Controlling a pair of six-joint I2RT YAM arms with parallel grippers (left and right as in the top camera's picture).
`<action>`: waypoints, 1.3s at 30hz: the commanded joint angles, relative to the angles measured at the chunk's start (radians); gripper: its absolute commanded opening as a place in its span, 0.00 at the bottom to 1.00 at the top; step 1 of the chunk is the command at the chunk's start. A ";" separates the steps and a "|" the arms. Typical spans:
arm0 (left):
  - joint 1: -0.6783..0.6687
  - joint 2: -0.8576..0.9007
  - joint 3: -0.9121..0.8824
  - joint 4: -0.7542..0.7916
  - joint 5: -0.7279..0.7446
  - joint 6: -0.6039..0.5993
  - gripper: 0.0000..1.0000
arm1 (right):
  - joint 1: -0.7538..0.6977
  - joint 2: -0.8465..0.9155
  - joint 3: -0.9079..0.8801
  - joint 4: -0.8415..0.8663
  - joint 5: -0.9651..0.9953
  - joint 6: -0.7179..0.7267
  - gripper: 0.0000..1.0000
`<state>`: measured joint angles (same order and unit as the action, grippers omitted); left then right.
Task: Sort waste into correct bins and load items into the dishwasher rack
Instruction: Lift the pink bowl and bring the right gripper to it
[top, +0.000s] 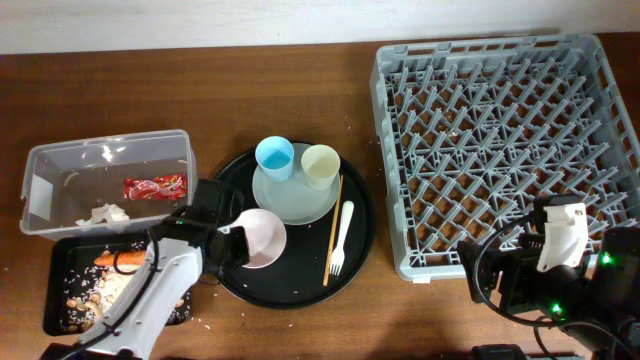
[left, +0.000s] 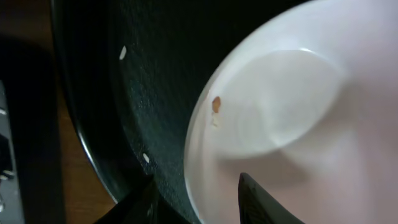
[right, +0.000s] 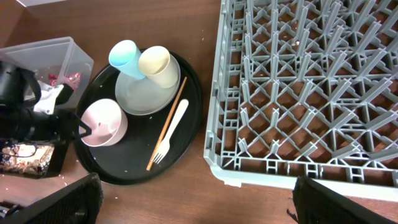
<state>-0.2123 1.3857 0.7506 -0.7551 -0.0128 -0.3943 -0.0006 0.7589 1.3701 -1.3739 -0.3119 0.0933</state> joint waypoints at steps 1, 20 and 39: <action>-0.004 0.006 -0.017 0.029 -0.003 -0.024 0.31 | -0.006 0.008 0.014 -0.001 0.013 -0.012 0.99; -0.004 0.006 -0.040 0.081 -0.002 -0.039 0.01 | -0.006 0.008 0.014 -0.018 0.062 -0.012 0.99; -0.159 0.006 0.642 -0.285 0.200 0.006 0.00 | 0.213 0.579 0.299 -0.052 -0.091 -0.027 0.63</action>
<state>-0.3279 1.3914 1.3746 -1.0462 0.1658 -0.4068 0.1448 1.3476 1.6531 -1.4597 -0.4660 -0.0170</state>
